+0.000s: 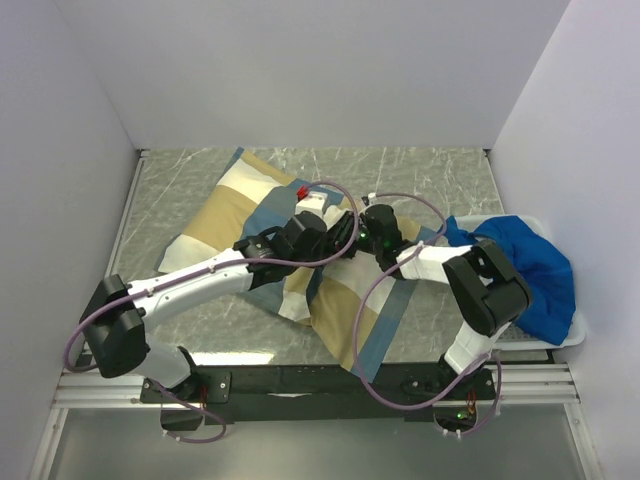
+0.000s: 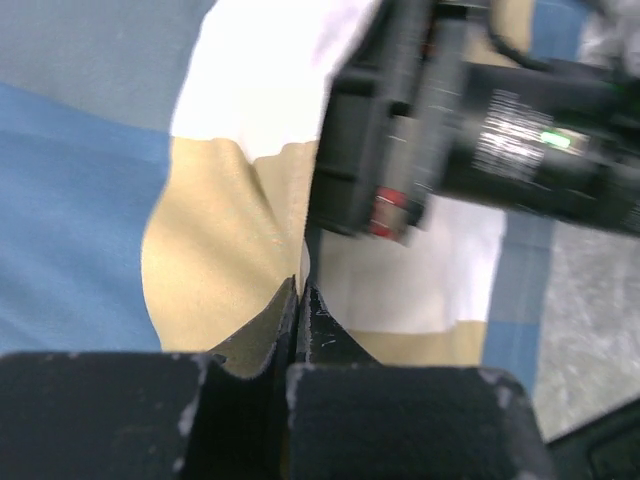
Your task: Put the pillow into the pillowcase
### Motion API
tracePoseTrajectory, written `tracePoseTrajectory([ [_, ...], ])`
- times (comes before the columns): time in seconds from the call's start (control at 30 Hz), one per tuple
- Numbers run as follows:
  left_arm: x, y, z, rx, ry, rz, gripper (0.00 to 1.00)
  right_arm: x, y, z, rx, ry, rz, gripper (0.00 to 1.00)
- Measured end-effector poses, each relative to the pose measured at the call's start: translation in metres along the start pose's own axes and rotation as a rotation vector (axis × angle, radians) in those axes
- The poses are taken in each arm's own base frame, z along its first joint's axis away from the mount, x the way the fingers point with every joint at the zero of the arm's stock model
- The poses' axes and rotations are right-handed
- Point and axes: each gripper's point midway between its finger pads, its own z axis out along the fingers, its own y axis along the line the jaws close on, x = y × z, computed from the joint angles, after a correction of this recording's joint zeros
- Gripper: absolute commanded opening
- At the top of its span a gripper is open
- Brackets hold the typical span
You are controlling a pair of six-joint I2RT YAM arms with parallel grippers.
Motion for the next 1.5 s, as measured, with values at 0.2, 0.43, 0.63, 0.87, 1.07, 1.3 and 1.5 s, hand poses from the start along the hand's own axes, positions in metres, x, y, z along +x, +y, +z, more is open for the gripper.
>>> tracePoseTrajectory([
  [0.2, -0.001, -0.012, -0.014, 0.067, -0.003, -0.007, 0.01, -0.006, -0.006, 0.016, 0.018, -0.002, 0.006, 0.33],
  [0.43, 0.04, -0.007, -0.007, 0.092, 0.074, -0.032, 0.01, -0.026, -0.016, 0.008, -0.004, -0.049, 0.023, 0.37],
  [0.63, 0.061, -0.014, 0.007, 0.12, 0.122, -0.051, 0.01, -0.063, -0.039, -0.017, -0.013, -0.119, 0.071, 0.37],
  [0.87, 0.082, -0.022, 0.024, 0.13, 0.164, -0.076, 0.16, -0.1, -0.057, -0.036, 0.007, -0.18, 0.103, 0.37],
  [1.07, 0.089, -0.034, 0.036, 0.16, 0.178, -0.098, 0.46, -0.125, -0.081, -0.06, 0.071, -0.241, 0.136, 0.39],
  [1.3, 0.088, -0.046, 0.034, 0.203, 0.183, -0.108, 0.59, -0.129, -0.064, -0.102, 0.148, -0.319, 0.067, 0.41],
  [1.5, 0.072, -0.053, 0.016, 0.245, 0.157, -0.127, 0.7, -0.123, -0.025, -0.126, 0.128, -0.358, -0.056, 0.42],
])
